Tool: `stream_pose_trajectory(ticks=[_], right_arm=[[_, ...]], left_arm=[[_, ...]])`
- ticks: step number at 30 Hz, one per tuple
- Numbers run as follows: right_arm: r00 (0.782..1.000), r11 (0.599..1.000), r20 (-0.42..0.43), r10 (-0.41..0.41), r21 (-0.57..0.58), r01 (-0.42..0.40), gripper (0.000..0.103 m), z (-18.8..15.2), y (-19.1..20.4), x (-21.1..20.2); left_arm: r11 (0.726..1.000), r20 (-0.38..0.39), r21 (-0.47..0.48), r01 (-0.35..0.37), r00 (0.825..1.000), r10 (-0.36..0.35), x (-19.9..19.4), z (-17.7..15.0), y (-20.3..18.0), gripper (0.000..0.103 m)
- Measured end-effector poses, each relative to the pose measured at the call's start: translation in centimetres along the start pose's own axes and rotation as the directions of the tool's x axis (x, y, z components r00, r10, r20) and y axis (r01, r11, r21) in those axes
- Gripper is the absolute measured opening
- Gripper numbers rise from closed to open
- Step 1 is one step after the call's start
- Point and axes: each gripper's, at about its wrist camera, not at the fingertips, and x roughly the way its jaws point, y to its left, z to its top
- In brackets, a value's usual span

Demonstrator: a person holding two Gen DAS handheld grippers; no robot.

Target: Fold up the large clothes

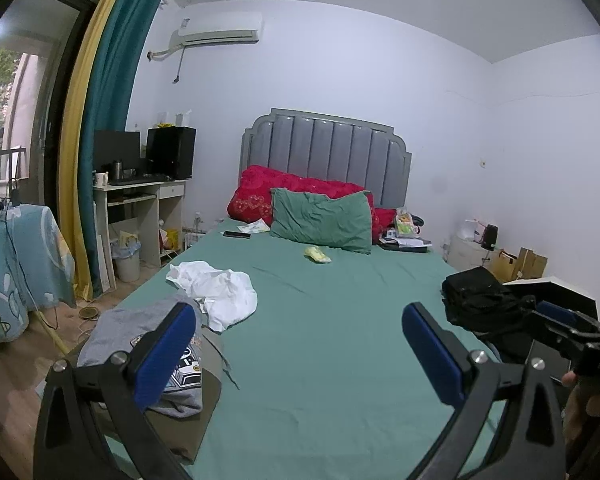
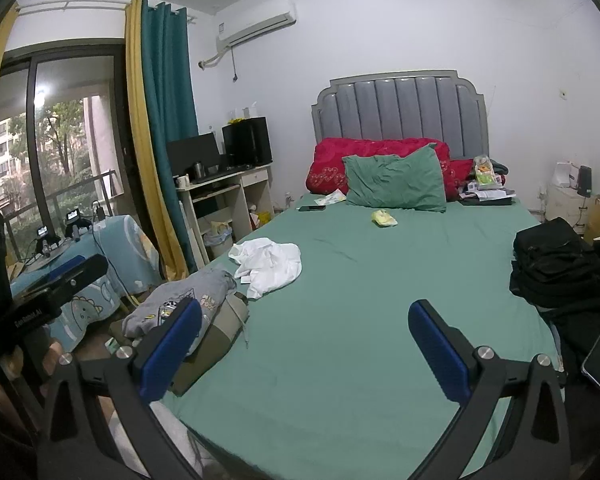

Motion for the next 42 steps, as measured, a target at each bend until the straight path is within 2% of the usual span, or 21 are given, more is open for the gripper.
stream_pose_trajectory(ticks=[42], right_arm=[[1.000,1.000,0.010,-0.011,0.003,0.011,0.102,-0.4,-0.7,-1.1]], left_arm=[[1.000,0.012,-0.006,0.010,1.000,-0.010,-0.7,0.4,-0.2,0.103]])
